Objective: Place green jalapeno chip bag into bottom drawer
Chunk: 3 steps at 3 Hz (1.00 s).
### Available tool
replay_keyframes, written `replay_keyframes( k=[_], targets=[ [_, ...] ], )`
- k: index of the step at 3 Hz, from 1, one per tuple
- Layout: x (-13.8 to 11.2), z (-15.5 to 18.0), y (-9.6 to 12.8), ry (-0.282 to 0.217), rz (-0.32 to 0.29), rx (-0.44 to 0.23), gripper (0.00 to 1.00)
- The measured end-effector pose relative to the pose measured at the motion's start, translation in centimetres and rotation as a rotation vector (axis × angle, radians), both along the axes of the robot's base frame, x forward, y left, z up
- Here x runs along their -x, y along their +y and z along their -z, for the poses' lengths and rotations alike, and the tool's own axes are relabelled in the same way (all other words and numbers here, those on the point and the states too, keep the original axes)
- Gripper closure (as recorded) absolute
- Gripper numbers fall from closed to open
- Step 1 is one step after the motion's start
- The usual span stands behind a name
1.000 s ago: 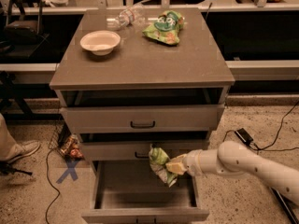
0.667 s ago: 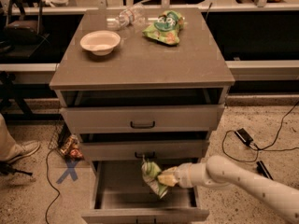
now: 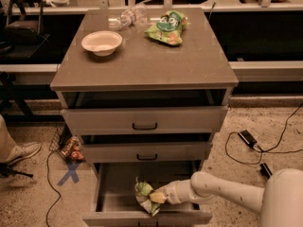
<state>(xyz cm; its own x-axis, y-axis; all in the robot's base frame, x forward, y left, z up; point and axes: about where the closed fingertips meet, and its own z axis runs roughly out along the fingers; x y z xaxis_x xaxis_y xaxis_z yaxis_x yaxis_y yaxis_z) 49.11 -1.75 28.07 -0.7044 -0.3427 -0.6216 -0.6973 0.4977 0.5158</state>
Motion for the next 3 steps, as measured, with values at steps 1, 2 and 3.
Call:
replay_keyframes(
  k=[1,2,3],
  targets=[
    [0.1,2.3,0.7,0.055,0.045,0.037,0.7],
    [0.0,3.2,0.2,0.087,0.101,0.052,0.47],
    [-0.8,3.0,-1.1,0.097,0.166,0.05,0.24]
  ],
)
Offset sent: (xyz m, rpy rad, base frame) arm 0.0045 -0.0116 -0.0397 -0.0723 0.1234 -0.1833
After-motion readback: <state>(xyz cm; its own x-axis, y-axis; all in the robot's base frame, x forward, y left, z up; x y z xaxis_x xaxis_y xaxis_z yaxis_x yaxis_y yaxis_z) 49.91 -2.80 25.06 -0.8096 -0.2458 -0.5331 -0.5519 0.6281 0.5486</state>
